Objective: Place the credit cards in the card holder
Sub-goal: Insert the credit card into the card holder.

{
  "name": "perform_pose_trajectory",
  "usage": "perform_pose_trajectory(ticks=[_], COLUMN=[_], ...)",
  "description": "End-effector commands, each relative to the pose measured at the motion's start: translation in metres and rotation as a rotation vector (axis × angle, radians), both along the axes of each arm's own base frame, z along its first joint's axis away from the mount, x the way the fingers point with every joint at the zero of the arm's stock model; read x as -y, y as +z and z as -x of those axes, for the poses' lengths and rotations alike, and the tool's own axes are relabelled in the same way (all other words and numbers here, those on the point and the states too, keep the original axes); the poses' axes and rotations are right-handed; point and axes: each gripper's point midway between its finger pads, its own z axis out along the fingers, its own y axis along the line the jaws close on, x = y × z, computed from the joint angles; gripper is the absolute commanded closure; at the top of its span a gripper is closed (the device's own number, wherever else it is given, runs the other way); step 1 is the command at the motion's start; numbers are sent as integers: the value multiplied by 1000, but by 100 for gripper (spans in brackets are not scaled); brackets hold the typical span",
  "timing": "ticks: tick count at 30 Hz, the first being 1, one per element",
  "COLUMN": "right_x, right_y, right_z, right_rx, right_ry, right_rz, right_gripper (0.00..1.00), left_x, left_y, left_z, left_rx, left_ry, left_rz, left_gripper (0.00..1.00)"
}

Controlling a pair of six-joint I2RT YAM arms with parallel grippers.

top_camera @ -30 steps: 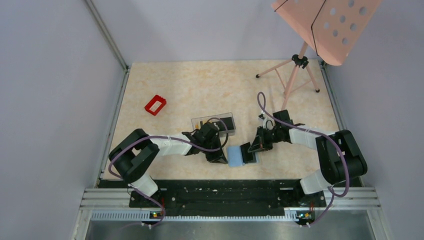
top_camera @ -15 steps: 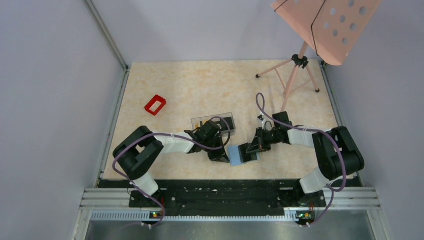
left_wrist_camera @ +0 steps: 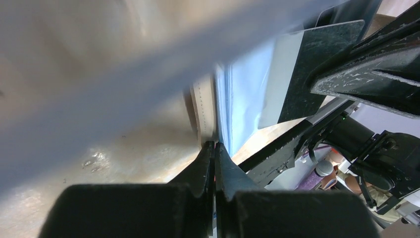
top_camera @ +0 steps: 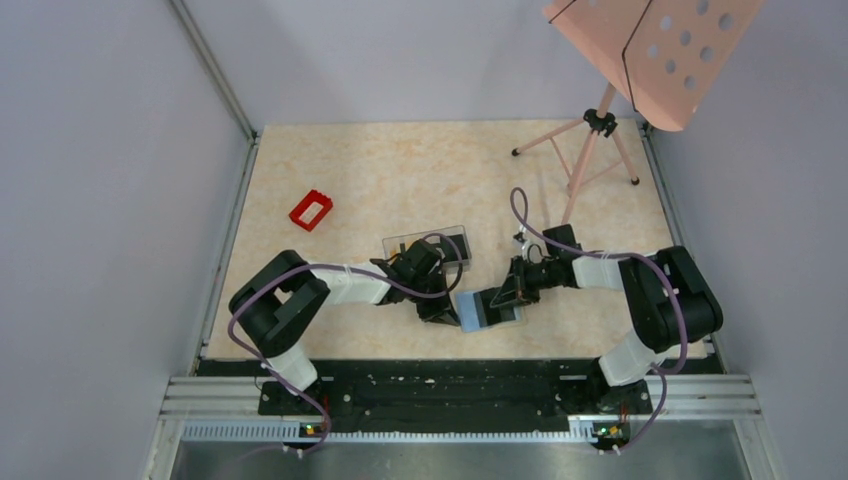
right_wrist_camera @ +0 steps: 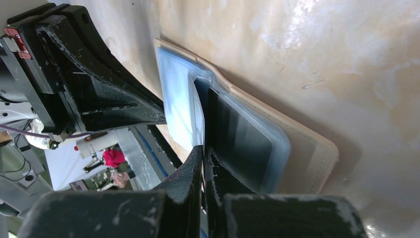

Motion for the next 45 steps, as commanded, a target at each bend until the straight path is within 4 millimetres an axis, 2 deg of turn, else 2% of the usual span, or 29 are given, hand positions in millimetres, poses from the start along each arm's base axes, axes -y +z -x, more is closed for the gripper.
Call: perform_pose_trajectory(ticks=[1, 10, 20, 25, 29, 33, 34, 38, 39, 42, 45], right_x=[-7, -29, -9, -3, -9, -24, -29, -44, -45, -40, -33], right_y=[-2, -2, 15, 19, 6, 1, 2, 11, 12, 17, 25], right_z=[2, 11, 2, -1, 7, 14, 15, 17, 17, 13, 8], right_rx=[-10, -17, 34, 55, 6, -23, -29, -31, -28, 4, 55], right_ry=[14, 55, -2, -10, 29, 67, 77, 106, 108, 104, 91], right_rz=[28, 73, 255, 305, 291, 251, 234, 196, 198, 235, 278], right_gripper=[100, 91, 54, 43, 41, 46, 49, 73, 76, 75, 59], left_x=[3, 7, 3, 4, 8, 11, 11, 12, 11, 5, -4], left_y=[-14, -10, -13, -13, -11, -8, -6, -2, 0, 5, 16], left_z=[5, 3, 6, 6, 5, 2, 2, 0, 0, -3, -8], left_rx=[-4, 5, 2, 2, 4, 14, 18, 33, 41, 75, 130], left_ry=[-33, -37, -24, -28, -41, -45, -45, -48, -49, -53, -36], left_rz=[-38, -33, -34, -31, -20, -11, -8, -7, -12, -50, -85], left_gripper=[100, 100, 100, 100, 100, 100, 100, 100, 98, 83, 69])
